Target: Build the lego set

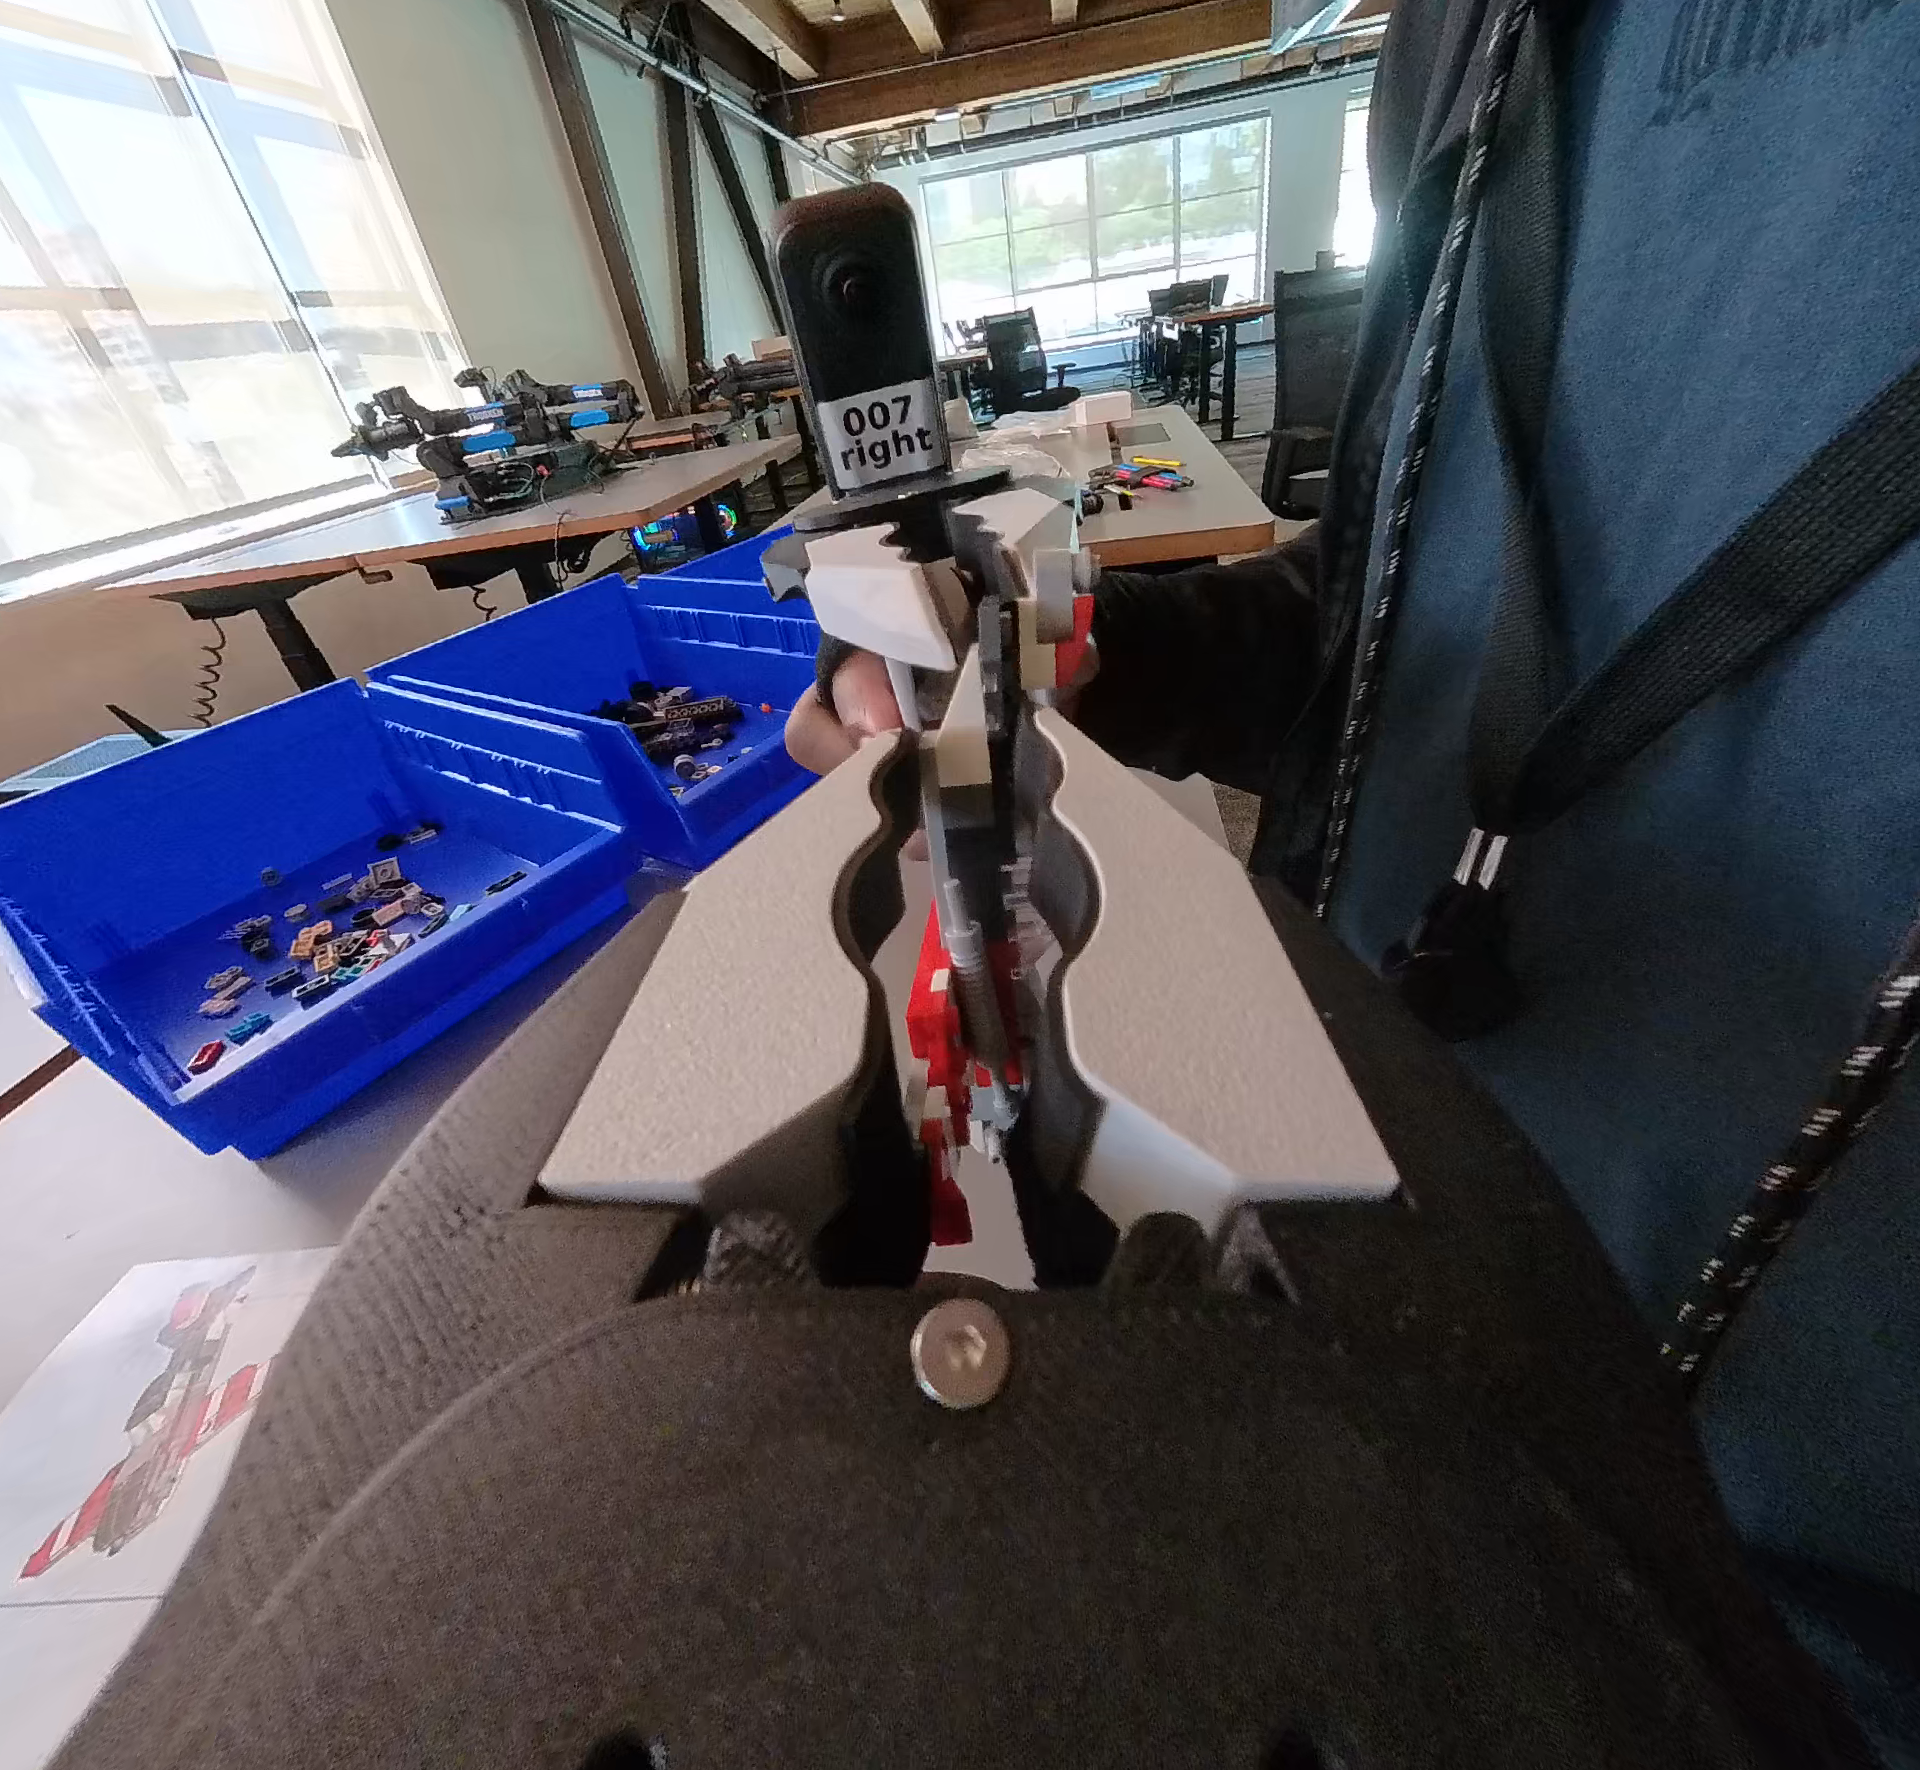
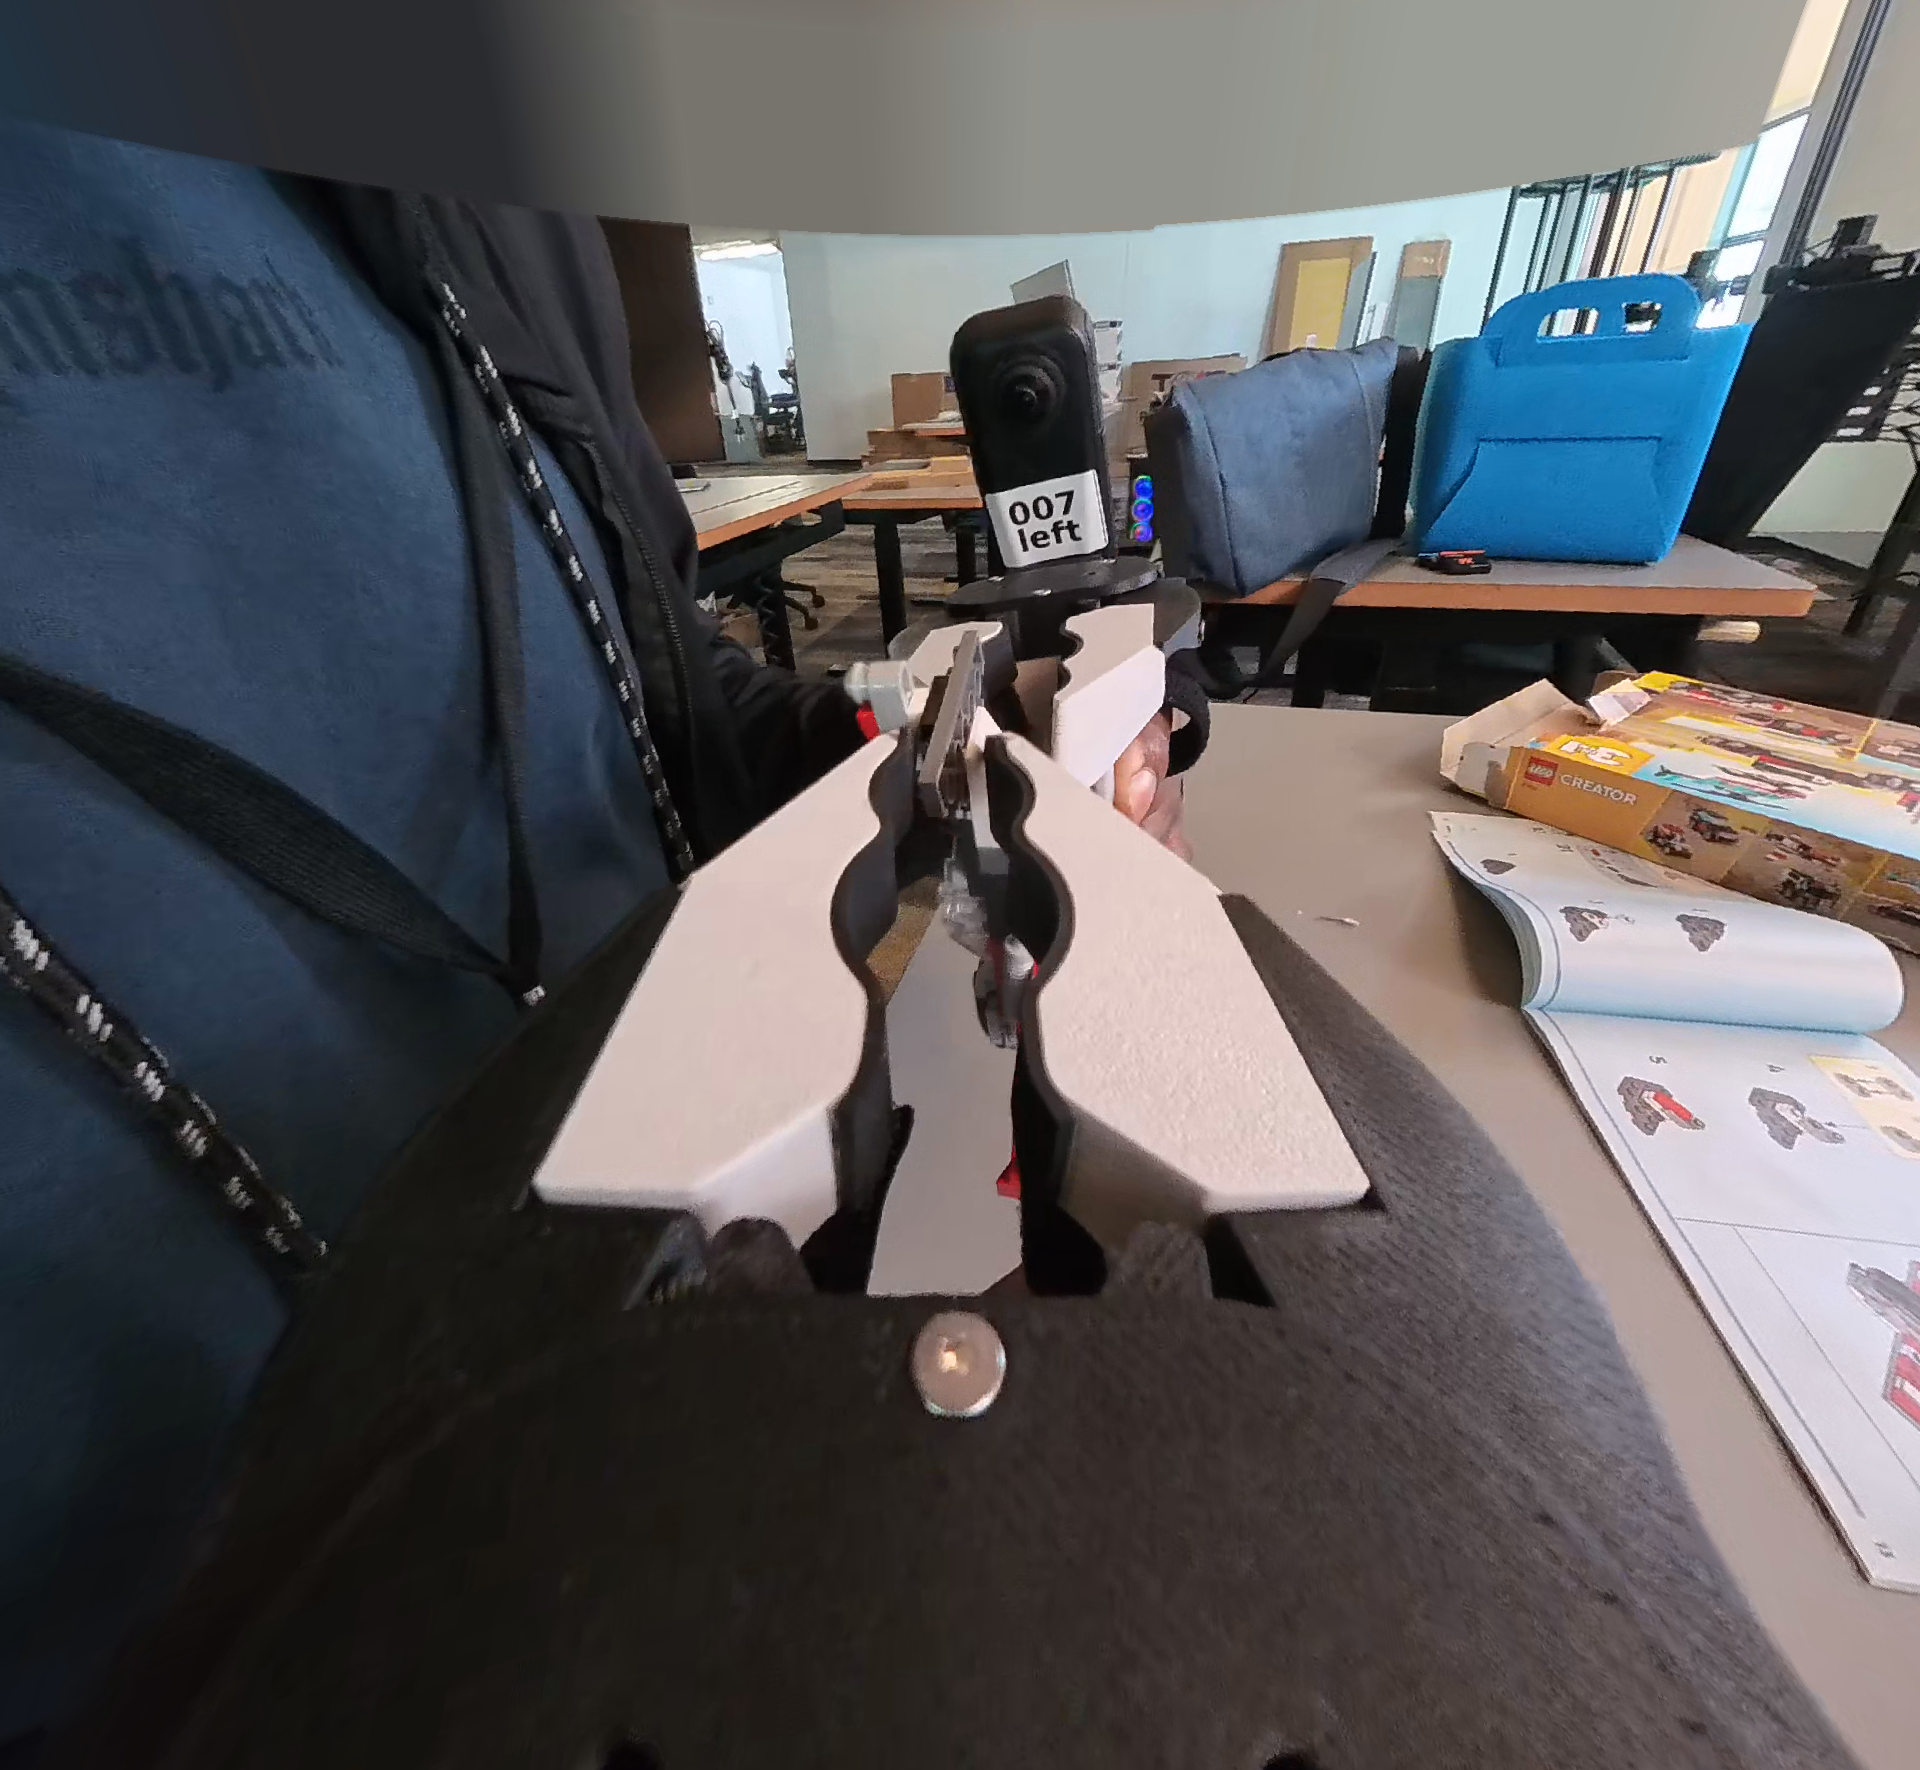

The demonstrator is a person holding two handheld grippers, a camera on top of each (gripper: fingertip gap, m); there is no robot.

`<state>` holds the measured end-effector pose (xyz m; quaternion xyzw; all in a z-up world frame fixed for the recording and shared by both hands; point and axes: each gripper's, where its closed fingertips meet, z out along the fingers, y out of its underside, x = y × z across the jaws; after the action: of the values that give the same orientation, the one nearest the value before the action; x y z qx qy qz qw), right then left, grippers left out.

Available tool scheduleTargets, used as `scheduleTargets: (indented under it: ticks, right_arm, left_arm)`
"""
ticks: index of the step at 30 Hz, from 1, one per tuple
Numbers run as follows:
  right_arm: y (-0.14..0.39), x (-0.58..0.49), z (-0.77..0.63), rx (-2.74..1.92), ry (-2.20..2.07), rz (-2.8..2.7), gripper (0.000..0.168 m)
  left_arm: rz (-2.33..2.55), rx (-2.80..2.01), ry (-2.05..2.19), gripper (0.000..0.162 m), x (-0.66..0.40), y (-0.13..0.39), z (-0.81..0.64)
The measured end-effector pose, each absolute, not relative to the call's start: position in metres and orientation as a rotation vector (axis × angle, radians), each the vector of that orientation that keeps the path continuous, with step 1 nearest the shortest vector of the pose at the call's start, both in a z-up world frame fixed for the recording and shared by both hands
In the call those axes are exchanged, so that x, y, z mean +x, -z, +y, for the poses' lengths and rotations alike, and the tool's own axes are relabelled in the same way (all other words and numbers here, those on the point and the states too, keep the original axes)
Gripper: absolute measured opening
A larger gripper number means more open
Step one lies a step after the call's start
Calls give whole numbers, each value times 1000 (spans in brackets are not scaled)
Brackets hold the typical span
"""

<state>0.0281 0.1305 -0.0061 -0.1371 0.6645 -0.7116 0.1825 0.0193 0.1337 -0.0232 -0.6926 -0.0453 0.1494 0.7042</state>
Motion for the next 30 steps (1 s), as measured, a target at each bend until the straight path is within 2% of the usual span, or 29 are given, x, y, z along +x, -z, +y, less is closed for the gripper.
scheduleTargets:
  ticks: [30]
  right_arm:
    - [6, 29, 134, -456, 2041, 1927, 11]
  left_arm:
    - [-86, -1560, -335, 17, 21, 23, 138]
